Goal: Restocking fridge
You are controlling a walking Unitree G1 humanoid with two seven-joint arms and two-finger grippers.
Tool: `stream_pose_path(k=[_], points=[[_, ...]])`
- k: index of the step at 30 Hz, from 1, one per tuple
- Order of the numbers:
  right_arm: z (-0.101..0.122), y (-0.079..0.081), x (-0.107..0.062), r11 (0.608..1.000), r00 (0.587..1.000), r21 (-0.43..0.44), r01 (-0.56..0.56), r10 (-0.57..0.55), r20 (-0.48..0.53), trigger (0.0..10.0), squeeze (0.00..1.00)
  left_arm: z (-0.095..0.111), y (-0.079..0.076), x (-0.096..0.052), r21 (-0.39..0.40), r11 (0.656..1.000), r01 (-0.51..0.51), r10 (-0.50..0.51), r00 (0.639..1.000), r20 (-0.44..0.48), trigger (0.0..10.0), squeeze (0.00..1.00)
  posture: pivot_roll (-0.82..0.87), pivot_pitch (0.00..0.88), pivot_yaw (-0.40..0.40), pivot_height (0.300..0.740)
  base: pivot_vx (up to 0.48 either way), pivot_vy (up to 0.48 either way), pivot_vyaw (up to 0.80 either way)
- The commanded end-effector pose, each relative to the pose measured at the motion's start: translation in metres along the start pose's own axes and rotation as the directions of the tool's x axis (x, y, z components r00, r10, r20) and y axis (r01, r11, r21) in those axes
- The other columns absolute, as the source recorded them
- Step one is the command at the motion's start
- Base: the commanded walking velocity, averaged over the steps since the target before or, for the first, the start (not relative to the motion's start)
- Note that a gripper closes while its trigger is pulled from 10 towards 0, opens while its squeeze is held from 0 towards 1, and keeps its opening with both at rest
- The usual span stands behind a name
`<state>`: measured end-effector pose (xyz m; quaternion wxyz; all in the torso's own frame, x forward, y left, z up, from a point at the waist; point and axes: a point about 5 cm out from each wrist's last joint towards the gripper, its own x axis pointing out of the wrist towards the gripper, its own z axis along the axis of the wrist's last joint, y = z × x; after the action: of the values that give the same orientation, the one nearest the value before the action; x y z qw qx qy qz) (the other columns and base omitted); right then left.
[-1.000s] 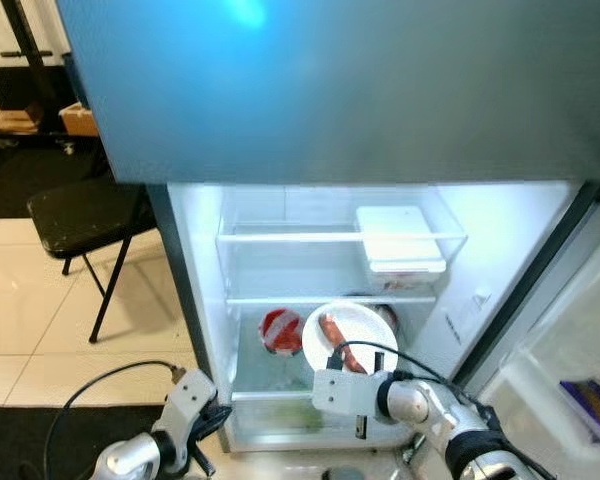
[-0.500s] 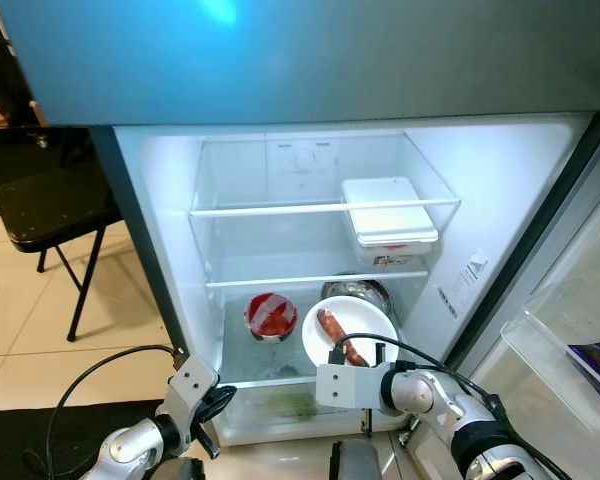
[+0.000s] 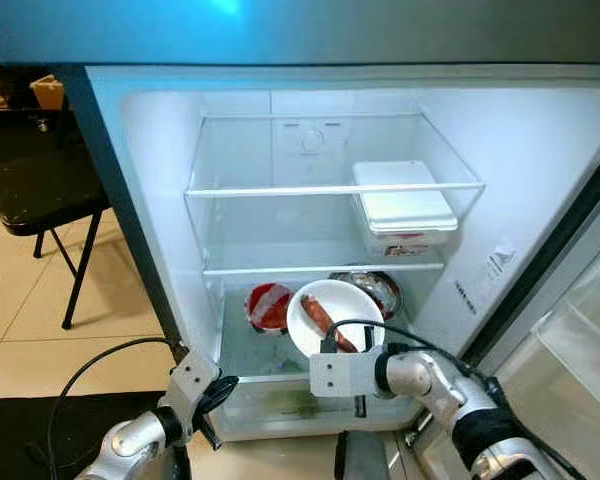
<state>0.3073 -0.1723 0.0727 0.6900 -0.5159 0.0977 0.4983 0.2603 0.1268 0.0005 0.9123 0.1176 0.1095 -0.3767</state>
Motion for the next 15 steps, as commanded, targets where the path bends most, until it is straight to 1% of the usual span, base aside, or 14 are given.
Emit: stream_pose_path(k=[1, 3, 5, 6, 7, 8, 11, 12, 15], points=[[0.007, -0.007, -0.007, 1.000, 0.999, -0.019, -0.012, 0.013, 0.040, 10.0, 0.00, 0.006, -0.004, 0.005, 0.021, 1.000, 0.013, -0.014, 0.999, 0.031, 10.0, 0.00, -0.05, 0.000, -0.032, 0.516, 0.000, 0.000, 0.00], [0.007, -0.007, -0.009, 1.000, 0.999, -0.019, -0.023, 0.024, 0.043, 10.0, 0.00, 0.006, -0.004, 0.005, 0.022, 1.000, 0.013, -0.014, 0.999, 0.033, 10.0, 0.00, -0.05, 0.000, -0.032, 0.516, 0.000, 0.000, 0.00], [0.011, -0.008, -0.017, 0.997, 0.995, -0.024, -0.080, 0.081, 0.056, 10.0, 0.00, 0.008, -0.004, 0.006, 0.023, 1.000, 0.010, -0.011, 0.999, 0.045, 10.0, 0.00, -0.05, 0.000, -0.032, 0.516, 0.000, 0.000, 0.00], [0.011, -0.008, -0.017, 0.997, 0.995, -0.024, -0.080, 0.081, 0.056, 10.0, 0.00, 0.008, -0.004, 0.006, 0.023, 1.000, 0.010, -0.011, 0.999, 0.045, 10.0, 0.00, -0.05, 0.000, -0.032, 0.516, 0.000, 0.000, 0.00], [0.013, -0.008, -0.022, 0.993, 0.992, -0.032, -0.112, 0.113, 0.063, 10.0, 0.00, 0.010, -0.004, 0.007, 0.026, 1.000, 0.008, -0.009, 0.998, 0.055, 10.0, 0.00, -0.05, 0.000, -0.032, 0.516, 0.000, 0.000, 0.00], [0.013, -0.008, -0.022, 0.993, 0.992, -0.032, -0.112, 0.113, 0.063, 10.0, 0.00, 0.010, -0.004, 0.007, 0.026, 1.000, 0.008, -0.009, 0.998, 0.055, 10.0, 0.00, -0.05, 0.000, -0.032, 0.516, 0.000, 0.000, 0.00], [0.021, -0.012, -0.039, 0.980, 0.978, -0.054, -0.191, 0.194, 0.078, 10.0, 0.00, 0.014, -0.004, 0.009, 0.032, 0.999, 0.004, -0.006, 0.997, 0.077, 10.0, 0.00, -0.06, 0.000, -0.032, 0.516, 0.000, 0.000, 0.00], [0.021, -0.012, -0.039, 0.980, 0.978, -0.054, -0.191, 0.194, 0.078, 10.0, 0.00, 0.014, -0.004, 0.009, 0.032, 0.999, 0.004, -0.006, 0.997, 0.077, 10.0, 0.00, -0.06, 0.000, -0.032, 0.516, 0.000, 0.000, 0.00], [0.027, -0.017, -0.052, 0.970, 0.968, -0.070, -0.231, 0.236, 0.083, 10.0, 0.00, 0.017, -0.005, 0.011, 0.038, 0.999, 0.003, -0.007, 0.996, 0.090, 10.0, 0.00, -0.06, 0.000, -0.032, 0.516, 0.000, 0.000, 0.00]])
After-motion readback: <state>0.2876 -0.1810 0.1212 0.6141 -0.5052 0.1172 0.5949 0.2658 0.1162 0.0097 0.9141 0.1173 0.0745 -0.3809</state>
